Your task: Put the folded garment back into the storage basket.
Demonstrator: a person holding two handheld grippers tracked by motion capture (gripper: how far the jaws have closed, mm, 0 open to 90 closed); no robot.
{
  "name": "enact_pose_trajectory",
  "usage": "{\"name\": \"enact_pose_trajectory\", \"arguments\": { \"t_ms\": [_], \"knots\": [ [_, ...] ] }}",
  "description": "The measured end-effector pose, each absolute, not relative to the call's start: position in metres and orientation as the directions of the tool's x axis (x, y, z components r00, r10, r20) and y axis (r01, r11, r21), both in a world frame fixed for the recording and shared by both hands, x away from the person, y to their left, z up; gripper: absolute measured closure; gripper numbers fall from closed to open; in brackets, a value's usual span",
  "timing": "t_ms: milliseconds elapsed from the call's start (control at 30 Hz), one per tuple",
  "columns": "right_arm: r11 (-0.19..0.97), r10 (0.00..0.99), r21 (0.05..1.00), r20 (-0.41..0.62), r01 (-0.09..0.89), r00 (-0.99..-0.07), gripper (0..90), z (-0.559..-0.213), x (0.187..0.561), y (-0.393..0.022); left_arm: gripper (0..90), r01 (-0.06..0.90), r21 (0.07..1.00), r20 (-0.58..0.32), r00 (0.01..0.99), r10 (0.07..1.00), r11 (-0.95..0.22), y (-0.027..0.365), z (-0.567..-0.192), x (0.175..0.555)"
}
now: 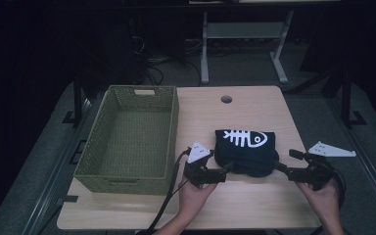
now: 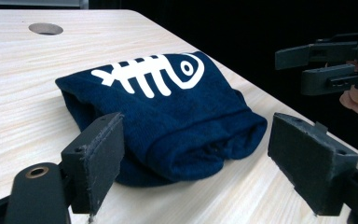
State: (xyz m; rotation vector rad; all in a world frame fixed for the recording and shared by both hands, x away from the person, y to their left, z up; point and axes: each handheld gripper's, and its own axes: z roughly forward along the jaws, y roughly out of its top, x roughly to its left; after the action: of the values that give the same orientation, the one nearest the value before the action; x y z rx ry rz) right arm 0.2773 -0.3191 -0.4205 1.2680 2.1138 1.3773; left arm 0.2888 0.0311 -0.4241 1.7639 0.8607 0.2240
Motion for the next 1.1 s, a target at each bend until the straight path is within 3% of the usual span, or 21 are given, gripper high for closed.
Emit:
{"name": "enact_pose_trajectory", "arguments": {
  "t_ms": [600, 1100],
  "knots": [
    [0.127, 0.814, 0.838, 0.218, 0.531, -0.539, 17.6, -0.41, 0.319, -0.321, 18.6, 0.547, 0.834, -0.339, 0.611, 0.715, -0.072, 0.014, -0.423, 0.341],
    [0.097, 0.826, 0.756, 0.301, 0.647, -0.476, 22.9, -0.447, 0.356, -0.32, 21.3, 0.713, 0.701, -0.467, 0.458, 0.757, 0.002, 0.008, -0.464, 0.381]
  ]
}}
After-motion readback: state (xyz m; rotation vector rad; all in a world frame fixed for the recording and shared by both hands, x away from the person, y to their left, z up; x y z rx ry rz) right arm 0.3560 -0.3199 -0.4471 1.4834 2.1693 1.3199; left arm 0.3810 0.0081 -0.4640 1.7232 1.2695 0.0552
